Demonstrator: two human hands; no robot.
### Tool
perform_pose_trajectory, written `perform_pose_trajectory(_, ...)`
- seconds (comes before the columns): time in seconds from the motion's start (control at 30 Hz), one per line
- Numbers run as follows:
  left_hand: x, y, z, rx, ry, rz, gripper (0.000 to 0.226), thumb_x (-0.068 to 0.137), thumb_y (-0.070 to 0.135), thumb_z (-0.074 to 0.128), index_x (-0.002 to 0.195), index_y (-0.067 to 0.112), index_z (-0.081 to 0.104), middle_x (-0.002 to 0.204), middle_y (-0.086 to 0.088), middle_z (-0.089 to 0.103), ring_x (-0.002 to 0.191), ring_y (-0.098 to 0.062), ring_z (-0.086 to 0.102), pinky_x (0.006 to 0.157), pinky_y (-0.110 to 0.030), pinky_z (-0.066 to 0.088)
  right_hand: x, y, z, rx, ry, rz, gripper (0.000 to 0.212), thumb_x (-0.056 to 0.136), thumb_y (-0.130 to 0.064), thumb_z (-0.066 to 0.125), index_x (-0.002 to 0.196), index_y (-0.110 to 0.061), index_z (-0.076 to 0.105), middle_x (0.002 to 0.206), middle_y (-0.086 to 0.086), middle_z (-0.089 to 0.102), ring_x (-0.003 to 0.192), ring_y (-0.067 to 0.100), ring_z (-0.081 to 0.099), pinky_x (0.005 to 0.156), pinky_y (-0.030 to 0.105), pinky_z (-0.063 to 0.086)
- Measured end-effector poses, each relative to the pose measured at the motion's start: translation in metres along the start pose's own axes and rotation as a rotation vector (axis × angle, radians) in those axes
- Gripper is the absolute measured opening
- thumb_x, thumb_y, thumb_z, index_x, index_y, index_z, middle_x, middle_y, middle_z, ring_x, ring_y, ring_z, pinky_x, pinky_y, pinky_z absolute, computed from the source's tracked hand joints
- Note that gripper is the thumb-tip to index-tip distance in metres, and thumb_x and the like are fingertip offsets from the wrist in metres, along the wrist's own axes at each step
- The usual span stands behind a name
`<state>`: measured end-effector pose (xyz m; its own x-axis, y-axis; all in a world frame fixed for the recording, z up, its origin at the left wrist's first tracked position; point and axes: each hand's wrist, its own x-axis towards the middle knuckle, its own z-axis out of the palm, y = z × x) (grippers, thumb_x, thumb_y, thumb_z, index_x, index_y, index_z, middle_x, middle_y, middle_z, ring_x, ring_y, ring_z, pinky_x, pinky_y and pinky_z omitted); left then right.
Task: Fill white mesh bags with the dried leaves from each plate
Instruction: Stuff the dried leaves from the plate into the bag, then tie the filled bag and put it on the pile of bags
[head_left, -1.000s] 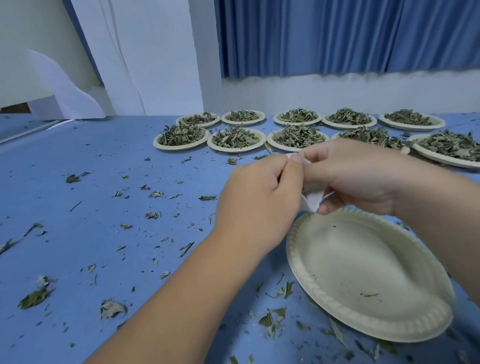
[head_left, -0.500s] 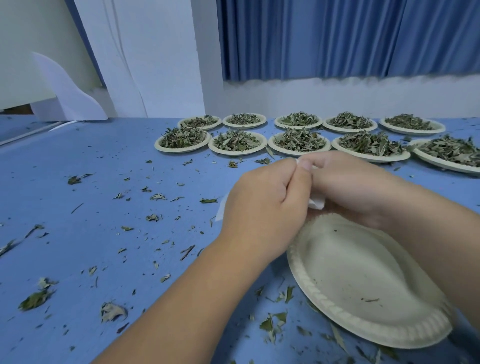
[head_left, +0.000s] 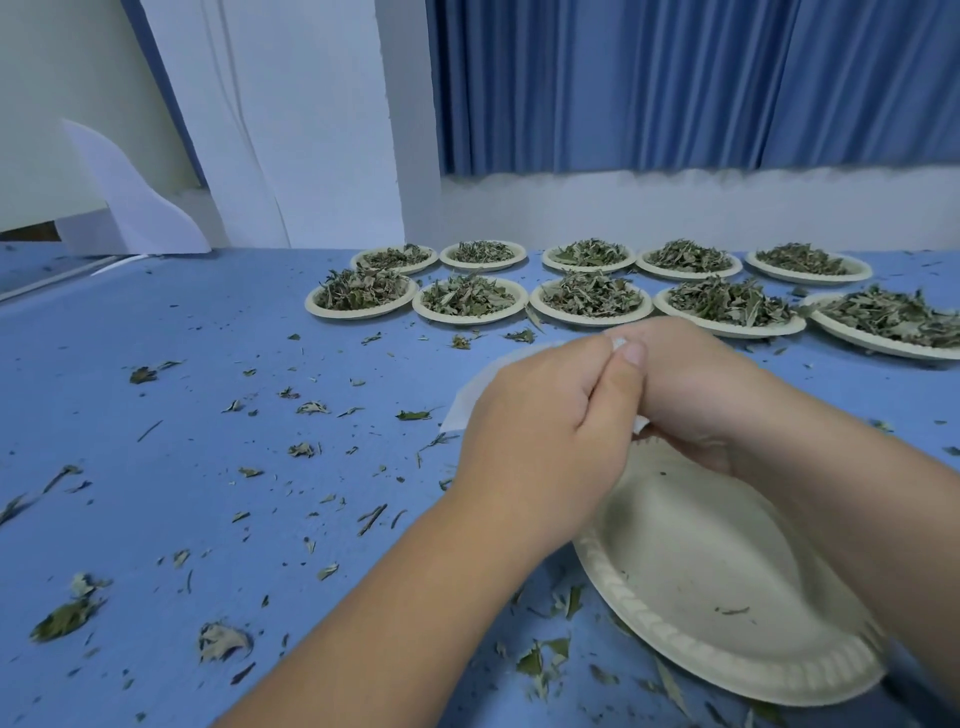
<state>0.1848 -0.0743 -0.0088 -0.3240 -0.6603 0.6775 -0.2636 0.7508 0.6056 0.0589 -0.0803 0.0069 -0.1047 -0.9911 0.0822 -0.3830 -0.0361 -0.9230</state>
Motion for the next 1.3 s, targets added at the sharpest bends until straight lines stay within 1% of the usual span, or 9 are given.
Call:
perform_pose_trajectory(0.13,0.005,-0.001,-0.007,-0.041,0.164,-0.035,0.042,0.092,0.036,0.047,0.056,0.020,0.033,0.053,0.011,0.038,0.050,-0.007,0.033,0.047,-0.020,0.024,-0.004,-0.012,-0.018,0.263,-0.199,-0.100,0.009,0.077,-0.019,0.071,0.082,-0.014,0.065,0.078,0.005,0.063,0.071,0.016,0.060,0.064,0.027,0.051)
perform_pose_trajectory(0.3,0.014,-0.002,-0.027,-0.412,0.247,-0.236,0.035,0.091,0.036,0.050,0.076,0.008,0.065,0.053,0.012,0.042,0.050,-0.006,0.038,0.048,-0.018,0.032,-0.016,-0.030,-0.039,0.031,-0.473,-0.246,0.053,0.082,-0.034,0.071,0.131,-0.035,0.053,0.129,-0.007,0.059,0.107,0.024,0.064,0.086,0.036,0.053)
perform_pose_trajectory(0.4,0.016,0.010,-0.032,-0.726,0.150,-0.333,0.042,0.097,0.025,0.052,0.058,0.023,0.066,0.047,0.010,0.037,0.040,-0.005,0.030,0.040,-0.017,0.027,-0.026,-0.026,-0.028,-0.209,-0.304,-0.266,0.061,0.071,-0.027,0.082,0.124,-0.038,0.054,0.118,-0.011,0.064,0.097,0.019,0.066,0.091,0.046,0.052)
perform_pose_trajectory(0.47,0.012,0.023,-0.029,-0.835,0.027,-0.361,0.038,0.091,0.029,0.055,0.054,0.025,0.065,0.046,0.007,0.038,0.038,-0.004,0.029,0.038,-0.015,0.026,-0.036,-0.019,-0.026,-0.112,-0.239,-0.290,0.047,0.072,-0.011,0.082,0.111,-0.026,0.061,0.106,-0.003,0.070,0.099,0.018,0.067,0.093,0.046,0.052)
perform_pose_trajectory(0.63,0.001,0.060,-0.002,-0.893,-0.231,-0.338,0.025,0.084,0.035,0.050,0.065,0.022,0.062,0.057,0.003,0.055,0.040,-0.007,0.039,0.039,-0.015,0.031,-0.079,-0.012,-0.065,0.007,-0.162,-0.335,0.031,0.075,0.002,0.078,0.094,-0.020,0.066,0.091,-0.004,0.072,0.087,0.006,0.067,0.074,0.020,0.052)
perform_pose_trajectory(0.77,0.010,0.088,0.047,-0.914,-0.182,-0.361,0.019,0.092,0.021,0.055,0.077,0.009,0.057,0.069,-0.010,0.059,0.049,-0.018,0.047,0.044,-0.023,0.038,-0.113,0.006,-0.123,-0.061,0.052,-0.244,0.028,0.074,-0.016,0.079,0.099,-0.022,0.069,0.091,-0.003,0.073,0.079,0.009,0.067,0.066,0.023,0.054)
perform_pose_trajectory(1.03,0.018,0.170,0.202,-0.769,-0.294,-0.485,0.013,0.094,0.015,0.054,0.088,0.021,0.064,0.076,0.006,0.067,0.071,-0.013,0.061,0.067,-0.030,0.048,-0.205,0.051,-0.247,-0.131,0.522,0.034,0.025,0.078,-0.030,0.077,0.097,-0.017,0.067,0.082,0.001,0.070,0.065,0.011,0.062,0.059,0.024,0.051)
perform_pose_trajectory(1.17,-0.012,0.216,0.274,-0.757,-0.434,-0.396,0.008,0.093,0.021,0.057,0.095,0.028,0.062,0.089,0.013,0.067,0.072,0.008,0.059,0.067,-0.016,0.045,-0.260,0.065,-0.299,0.013,0.600,0.098,0.036,0.082,-0.014,0.072,0.115,-0.022,0.062,0.100,0.004,0.072,0.078,0.017,0.062,0.070,0.028,0.051)
perform_pose_trajectory(1.3,-0.023,0.250,0.325,-0.860,-0.505,-0.366,0.015,0.094,0.015,0.058,0.097,0.029,0.064,0.096,0.013,0.069,0.084,-0.002,0.064,0.078,-0.022,0.052,-0.300,0.079,-0.338,-0.114,0.653,0.185,0.018,0.082,-0.021,0.071,0.100,-0.025,0.070,0.083,-0.006,0.068,0.067,0.008,0.056,0.064,0.025,0.046)
